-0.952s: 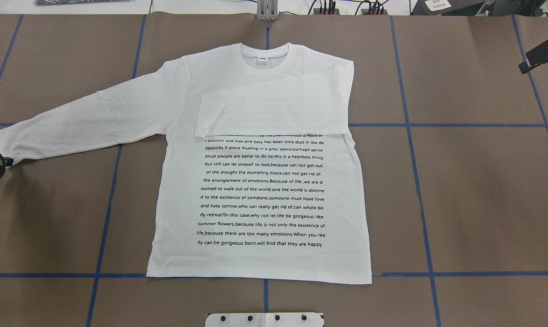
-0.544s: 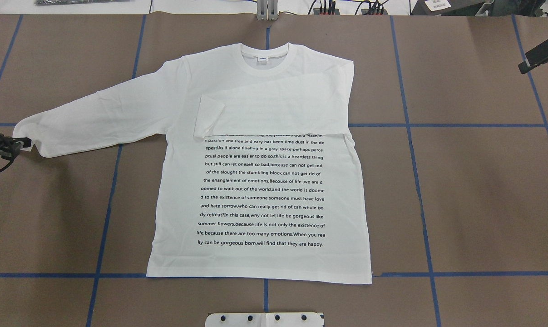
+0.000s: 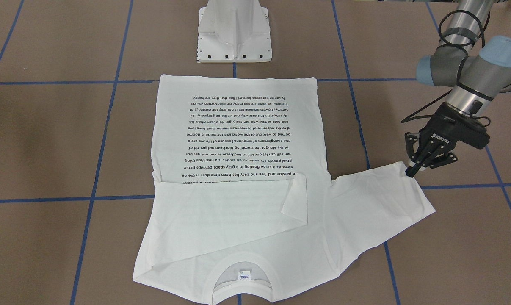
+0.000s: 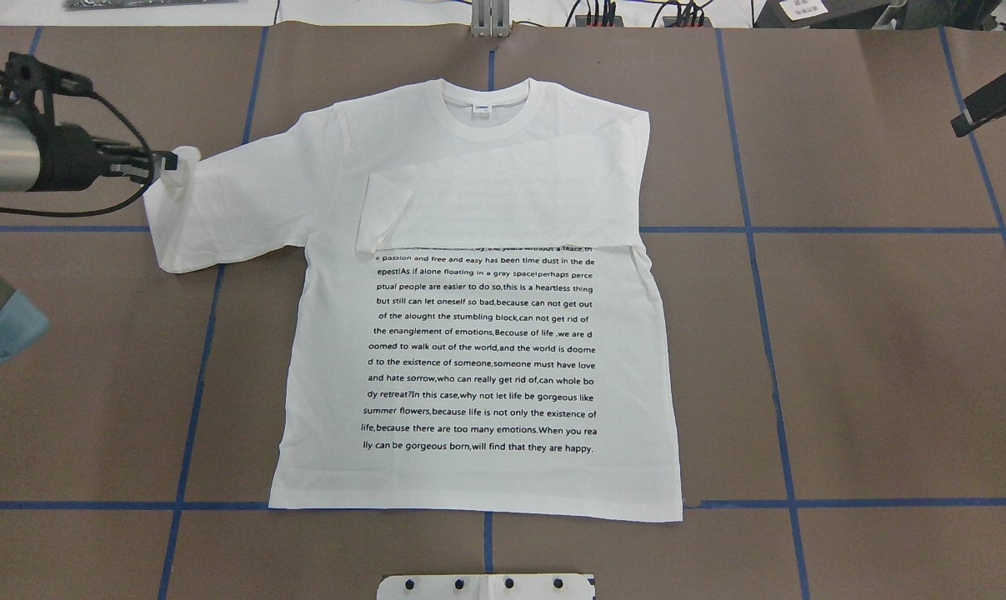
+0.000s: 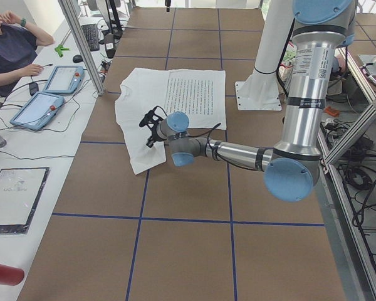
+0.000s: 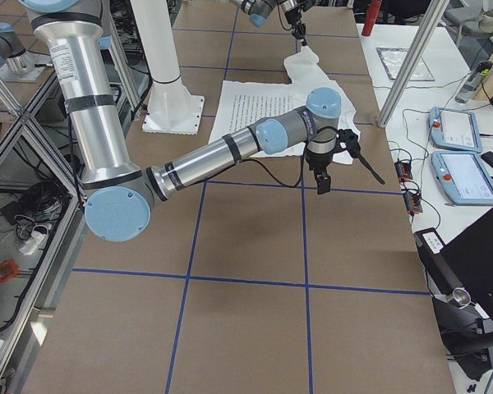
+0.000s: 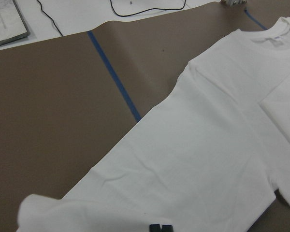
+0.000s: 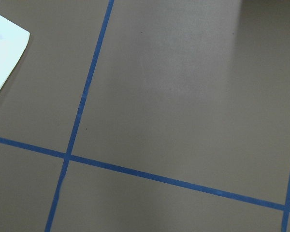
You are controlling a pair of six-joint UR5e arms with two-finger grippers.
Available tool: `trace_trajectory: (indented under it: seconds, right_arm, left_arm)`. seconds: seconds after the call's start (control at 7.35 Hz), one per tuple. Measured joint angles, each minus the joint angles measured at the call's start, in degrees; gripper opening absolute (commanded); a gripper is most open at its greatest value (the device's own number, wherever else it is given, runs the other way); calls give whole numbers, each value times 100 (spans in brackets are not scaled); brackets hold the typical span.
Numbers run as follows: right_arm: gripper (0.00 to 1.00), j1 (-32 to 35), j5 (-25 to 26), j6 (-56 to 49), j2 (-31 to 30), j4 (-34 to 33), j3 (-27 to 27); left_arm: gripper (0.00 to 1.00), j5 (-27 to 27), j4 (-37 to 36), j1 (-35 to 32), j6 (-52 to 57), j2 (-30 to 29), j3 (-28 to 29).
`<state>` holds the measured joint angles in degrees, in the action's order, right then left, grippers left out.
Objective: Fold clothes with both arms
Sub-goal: 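Carry the sleeve across the shirt body toward the right arm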
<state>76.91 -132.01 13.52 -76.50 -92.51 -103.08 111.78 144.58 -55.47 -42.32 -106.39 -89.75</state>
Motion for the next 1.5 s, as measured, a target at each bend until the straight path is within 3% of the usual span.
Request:
trace_trajectory:
  seconds: [0.27, 0.68, 1.09, 1.5]
  right_arm:
    - [100, 0, -11, 3, 3, -3, 23]
    - [100, 0, -16, 10, -2, -4, 40]
    - [100, 0, 0, 12, -4, -3, 46]
    - [100, 0, 8, 17, -5, -3, 40]
  left_arm:
    - [0, -16, -1235, 258, -781, -1281, 24]
    - [0, -362, -1642, 977, -1985, -2485, 424]
    - [0, -958, -1653, 1792, -2405, -3145, 832]
    - [0, -1473, -1615, 2484, -2424, -3391, 953]
